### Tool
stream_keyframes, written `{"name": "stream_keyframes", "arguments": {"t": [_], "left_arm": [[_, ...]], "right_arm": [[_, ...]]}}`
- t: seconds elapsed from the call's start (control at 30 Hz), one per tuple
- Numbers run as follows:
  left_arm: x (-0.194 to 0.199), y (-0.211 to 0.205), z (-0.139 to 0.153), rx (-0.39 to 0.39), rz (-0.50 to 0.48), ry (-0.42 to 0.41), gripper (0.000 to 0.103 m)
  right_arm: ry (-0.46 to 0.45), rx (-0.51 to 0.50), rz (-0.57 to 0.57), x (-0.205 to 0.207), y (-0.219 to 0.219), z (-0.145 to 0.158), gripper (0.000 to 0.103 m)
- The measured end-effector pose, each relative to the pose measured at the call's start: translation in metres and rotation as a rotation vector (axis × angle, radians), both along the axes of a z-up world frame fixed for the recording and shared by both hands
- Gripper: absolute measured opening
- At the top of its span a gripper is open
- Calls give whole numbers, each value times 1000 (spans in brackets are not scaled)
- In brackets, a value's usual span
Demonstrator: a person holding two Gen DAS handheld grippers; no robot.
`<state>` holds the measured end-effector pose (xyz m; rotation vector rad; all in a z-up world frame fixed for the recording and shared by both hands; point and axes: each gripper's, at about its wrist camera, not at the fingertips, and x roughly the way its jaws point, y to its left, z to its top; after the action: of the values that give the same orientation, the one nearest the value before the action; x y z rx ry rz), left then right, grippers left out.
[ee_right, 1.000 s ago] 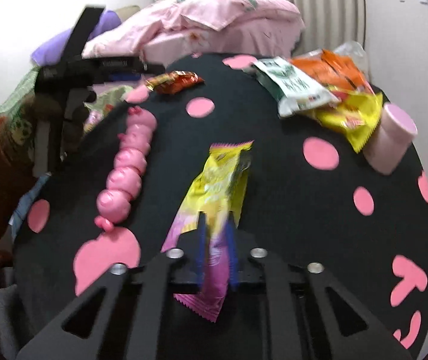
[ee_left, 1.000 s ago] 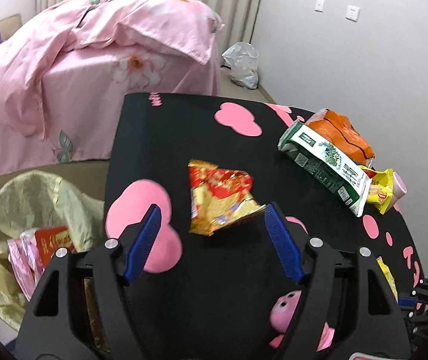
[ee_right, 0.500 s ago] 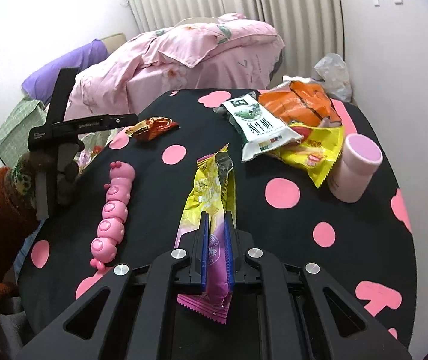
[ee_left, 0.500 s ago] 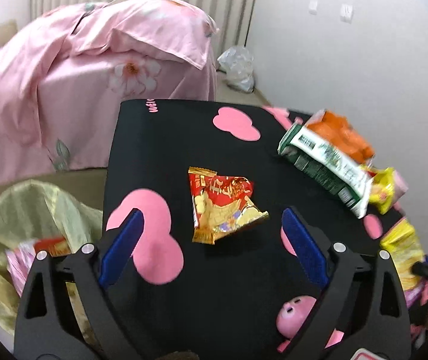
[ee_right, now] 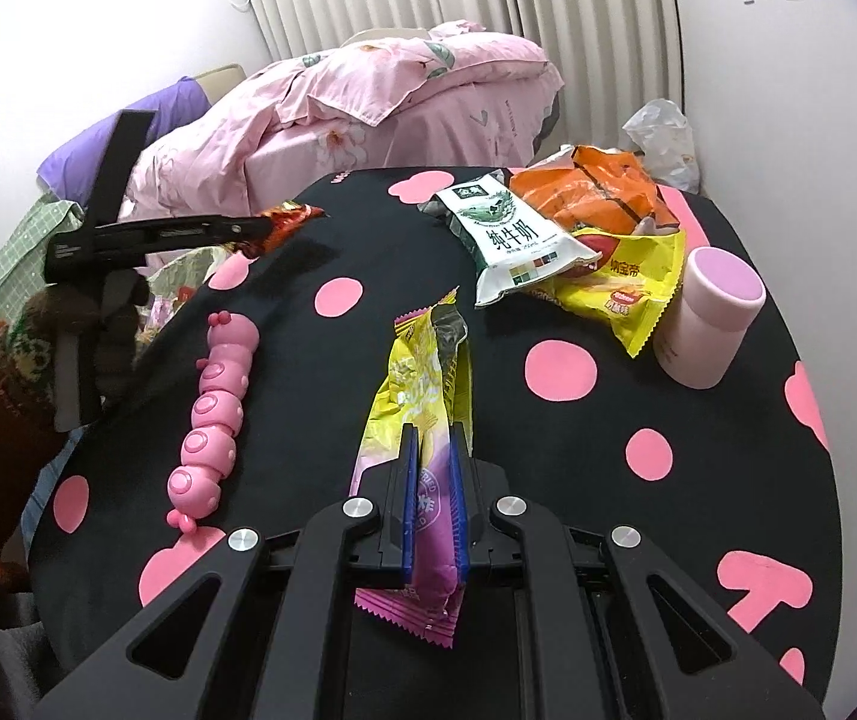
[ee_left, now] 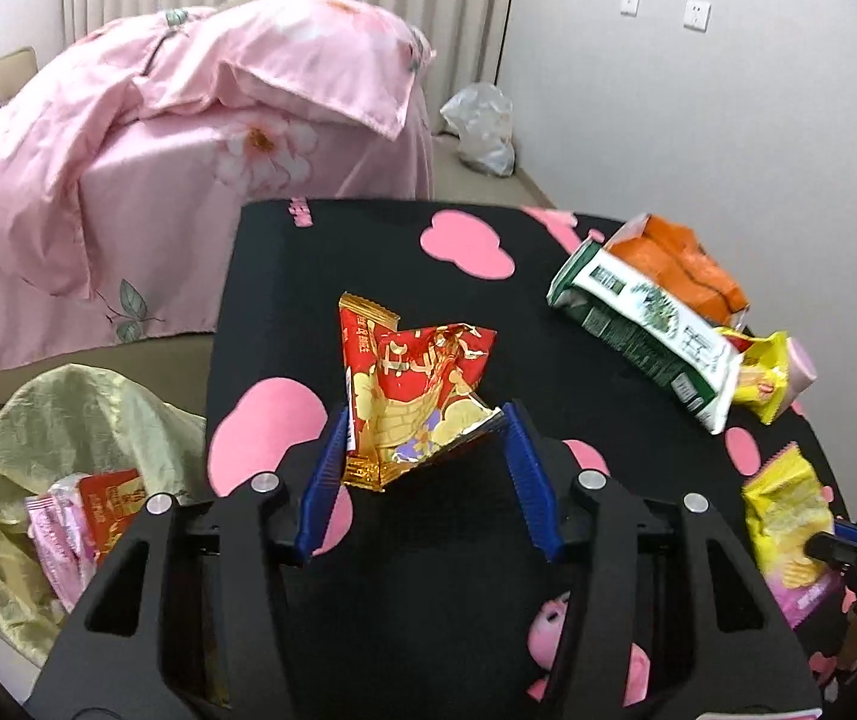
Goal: Collect trash
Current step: 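Carry the red-gold wrapper and yellow chip bag over the trash bag with both tools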
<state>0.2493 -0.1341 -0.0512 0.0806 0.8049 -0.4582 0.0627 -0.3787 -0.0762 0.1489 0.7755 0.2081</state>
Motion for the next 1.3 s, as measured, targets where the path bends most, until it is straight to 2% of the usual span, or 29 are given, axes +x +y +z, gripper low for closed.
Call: {"name": "stream_keyframes", "arguments": {"t": [0.17, 0.37, 0.7, 0.87, 1.0, 1.23, 1.3], "left_arm": [[-20, 11, 21, -34, -4, -33, 49], [-46, 31, 39, -68, -16, -59, 49], [-83, 77, 46, -136, 14, -90, 50], [-85, 120, 47, -164, 123, -103, 50], [-86, 164, 43, -172, 249, -120, 50], [-87, 239, 35, -250, 491, -116, 51], [-89, 253, 34, -266, 518, -112, 51]], "right_arm": [[-20, -9, 4, -1, 3, 10, 11], [-80, -46, 14, 2, 14, 36, 11], [-174, -123, 70, 21, 58, 83, 11], [-212, -154, 128, 38, 92, 103, 11], [-232, -170, 184, 54, 122, 114, 11], [-212, -169, 282, 85, 171, 119, 11], [-207, -186, 313, 97, 190, 119, 11]]}}
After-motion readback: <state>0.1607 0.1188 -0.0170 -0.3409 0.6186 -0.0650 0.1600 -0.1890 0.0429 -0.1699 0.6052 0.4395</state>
